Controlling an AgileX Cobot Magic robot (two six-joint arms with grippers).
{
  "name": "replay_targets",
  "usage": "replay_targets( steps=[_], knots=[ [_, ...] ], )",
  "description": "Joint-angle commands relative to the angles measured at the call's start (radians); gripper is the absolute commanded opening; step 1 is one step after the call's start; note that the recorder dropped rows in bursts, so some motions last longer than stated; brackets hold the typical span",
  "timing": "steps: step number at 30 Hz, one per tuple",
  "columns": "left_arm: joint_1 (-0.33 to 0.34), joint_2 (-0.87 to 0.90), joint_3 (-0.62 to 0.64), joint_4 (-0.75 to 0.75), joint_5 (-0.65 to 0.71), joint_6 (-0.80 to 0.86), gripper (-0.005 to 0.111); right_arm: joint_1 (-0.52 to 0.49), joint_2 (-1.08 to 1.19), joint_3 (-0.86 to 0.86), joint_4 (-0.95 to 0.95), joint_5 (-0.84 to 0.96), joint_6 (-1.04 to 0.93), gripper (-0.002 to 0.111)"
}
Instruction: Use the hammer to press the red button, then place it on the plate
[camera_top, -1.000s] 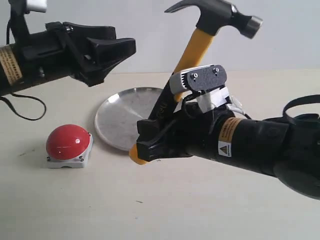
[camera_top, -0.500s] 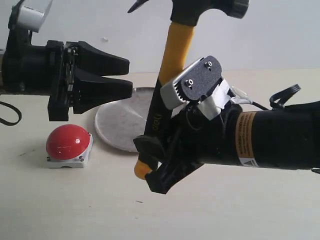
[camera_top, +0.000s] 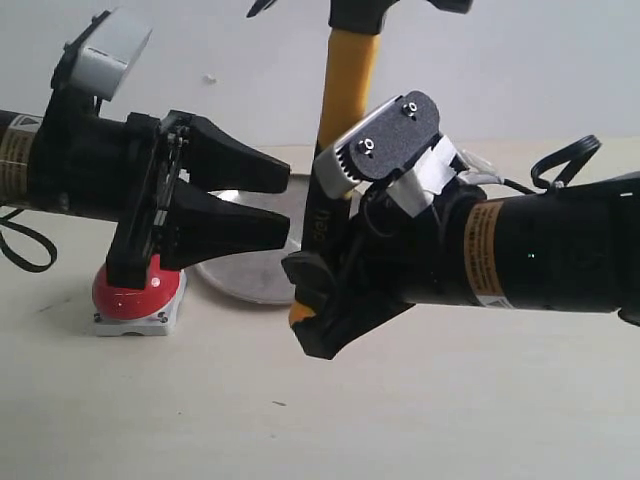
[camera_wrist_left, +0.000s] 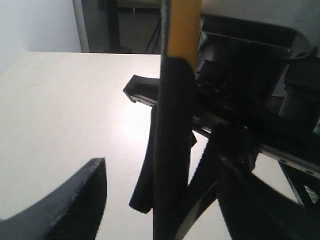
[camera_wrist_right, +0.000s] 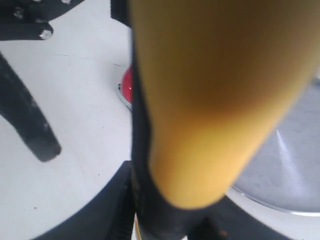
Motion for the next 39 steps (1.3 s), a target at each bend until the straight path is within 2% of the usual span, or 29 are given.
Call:
replay_targets(
  steps=[1, 5, 12, 16, 25, 31, 39],
  knots=[
    [-0.014, -0.002, -0.007, -0.005, -0.014, -0.007, 0.059, 0.001, -0.017, -0.016, -0.007, -0.003, -0.016, 0.0],
    [-0.053, -0.002, -0.007, -0.003, -0.014, -0.007, 0.05, 0.001, -0.017, -0.016, -0.021, -0.024, -0.028, 0.0],
    [-0.08, -0.002, -0.007, -0.026, -0.014, 0.0, 0.049, 0.001, -0.017, -0.016, -0.057, -0.062, -0.013, 0.0],
    [-0.08, -0.002, -0.007, -0.047, -0.014, 0.002, 0.049, 0.001, -0.017, -0.016, -0.137, -0.141, 0.024, 0.0],
    [-0.08, -0.002, -0.007, -0.053, -0.014, 0.064, 0.049, 0.001, -0.017, -0.016, -0.412, -0.103, 0.207, 0.0],
    [-0.089, -0.002, -0.007, -0.071, -0.014, 0.072, 0.049, 0.001, -0.017, -0.016, -0.414, -0.1, 0.2, 0.0],
    [-0.136, 0.006, -0.007, -0.072, -0.014, 0.082, 0.049, 0.001, -0.034, -0.028, -0.414, -0.109, 0.204, 0.0]
  ],
)
